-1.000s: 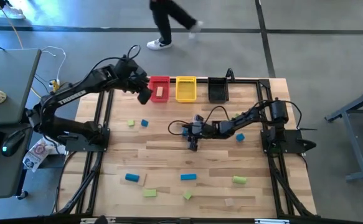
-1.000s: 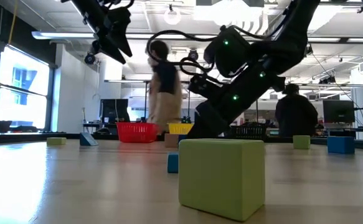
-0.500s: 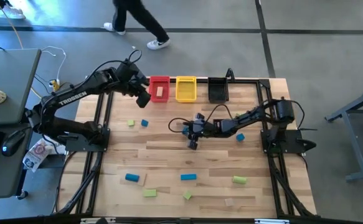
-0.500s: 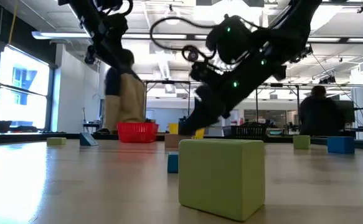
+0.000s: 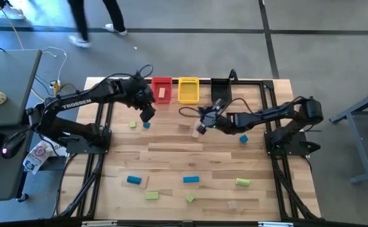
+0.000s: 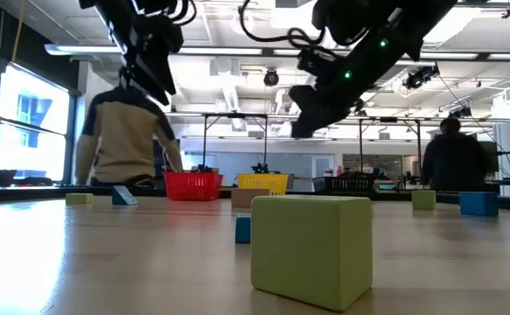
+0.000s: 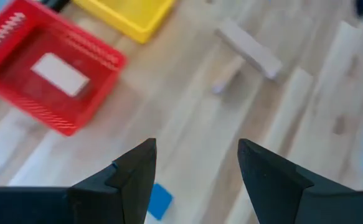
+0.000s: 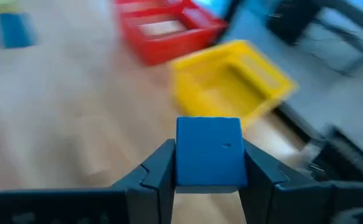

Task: Sort & place blocks by color
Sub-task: Put the blue block into the black basket

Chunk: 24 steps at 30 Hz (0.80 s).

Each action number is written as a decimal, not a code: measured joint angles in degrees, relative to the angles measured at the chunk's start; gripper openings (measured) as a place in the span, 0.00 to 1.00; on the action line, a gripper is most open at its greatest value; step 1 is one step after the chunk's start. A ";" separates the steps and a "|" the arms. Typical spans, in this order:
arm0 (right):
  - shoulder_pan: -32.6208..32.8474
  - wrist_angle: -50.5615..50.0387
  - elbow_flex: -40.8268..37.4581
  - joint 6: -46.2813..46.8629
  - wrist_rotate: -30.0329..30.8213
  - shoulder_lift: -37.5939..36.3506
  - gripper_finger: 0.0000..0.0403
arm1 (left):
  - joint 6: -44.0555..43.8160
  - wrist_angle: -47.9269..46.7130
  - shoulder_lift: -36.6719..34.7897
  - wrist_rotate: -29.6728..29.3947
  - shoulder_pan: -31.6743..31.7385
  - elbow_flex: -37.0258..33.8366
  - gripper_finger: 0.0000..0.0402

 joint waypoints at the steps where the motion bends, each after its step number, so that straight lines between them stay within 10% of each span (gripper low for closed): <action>1: -0.63 -2.15 0.00 0.62 1.22 -1.11 0.28 | -0.35 0.12 0.00 -0.04 -1.27 0.00 0.53; 9: -10.61 -8.20 0.00 2.21 0.57 -5.31 0.28 | -2.06 0.94 0.00 -0.08 -11.76 0.00 0.53; 24: -30.19 -10.95 0.00 2.62 -19.11 0.45 0.28 | -8.77 1.29 0.02 -7.19 -27.55 0.00 0.53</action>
